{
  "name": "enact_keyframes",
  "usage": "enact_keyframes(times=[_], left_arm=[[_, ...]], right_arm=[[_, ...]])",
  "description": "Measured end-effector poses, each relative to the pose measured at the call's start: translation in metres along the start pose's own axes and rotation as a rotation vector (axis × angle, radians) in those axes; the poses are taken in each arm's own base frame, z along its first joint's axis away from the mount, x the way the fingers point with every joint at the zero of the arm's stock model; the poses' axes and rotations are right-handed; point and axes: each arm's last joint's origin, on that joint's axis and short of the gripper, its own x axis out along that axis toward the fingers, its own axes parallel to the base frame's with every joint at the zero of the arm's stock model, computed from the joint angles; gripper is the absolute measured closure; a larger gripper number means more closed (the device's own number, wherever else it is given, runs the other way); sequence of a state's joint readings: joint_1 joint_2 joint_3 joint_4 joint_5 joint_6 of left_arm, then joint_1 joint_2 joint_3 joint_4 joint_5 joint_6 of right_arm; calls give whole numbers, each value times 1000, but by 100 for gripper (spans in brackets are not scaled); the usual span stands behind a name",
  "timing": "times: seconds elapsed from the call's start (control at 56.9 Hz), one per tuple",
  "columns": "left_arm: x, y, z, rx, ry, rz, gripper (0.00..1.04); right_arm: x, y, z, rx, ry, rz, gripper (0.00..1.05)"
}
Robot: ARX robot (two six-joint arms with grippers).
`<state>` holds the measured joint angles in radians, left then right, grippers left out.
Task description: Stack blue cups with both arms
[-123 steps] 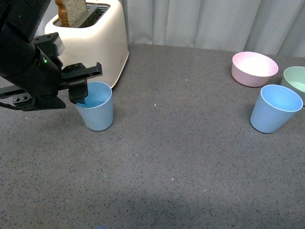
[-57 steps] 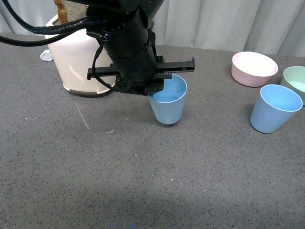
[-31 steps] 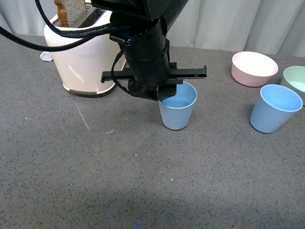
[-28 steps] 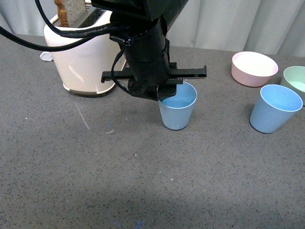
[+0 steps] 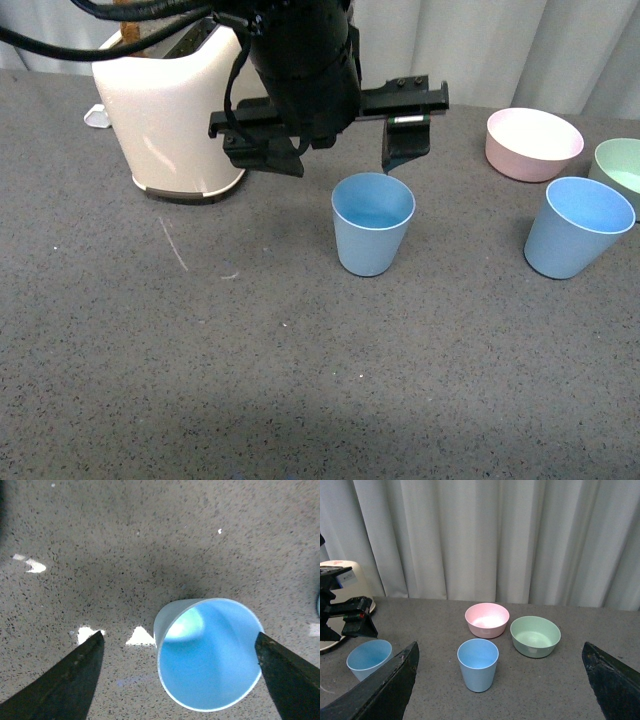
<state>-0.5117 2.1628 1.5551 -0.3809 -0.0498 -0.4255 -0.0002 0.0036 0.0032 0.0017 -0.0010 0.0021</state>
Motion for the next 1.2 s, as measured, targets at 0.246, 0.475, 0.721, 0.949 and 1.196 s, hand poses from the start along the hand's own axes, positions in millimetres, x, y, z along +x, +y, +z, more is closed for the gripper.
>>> enact_keyframes(times=[0.246,0.475,0.721,0.949,1.196], left_arm=[[-5,30,-24,123,-511,223,28],[-97,108,-73,76,-1065,188,75],[-125,145,-130,107,-1007,193,101],[-147,162,-157,101,-1012,210,101],[-163,170,-180,107,-1009,199,101]], right_arm=[[0,0,0,0,0,0,10],[0,0,0,0,0,1,10],[0,0,0,0,0,0,10],[0,0,0,0,0,1,10],[0,0,0,0,0,0,10]])
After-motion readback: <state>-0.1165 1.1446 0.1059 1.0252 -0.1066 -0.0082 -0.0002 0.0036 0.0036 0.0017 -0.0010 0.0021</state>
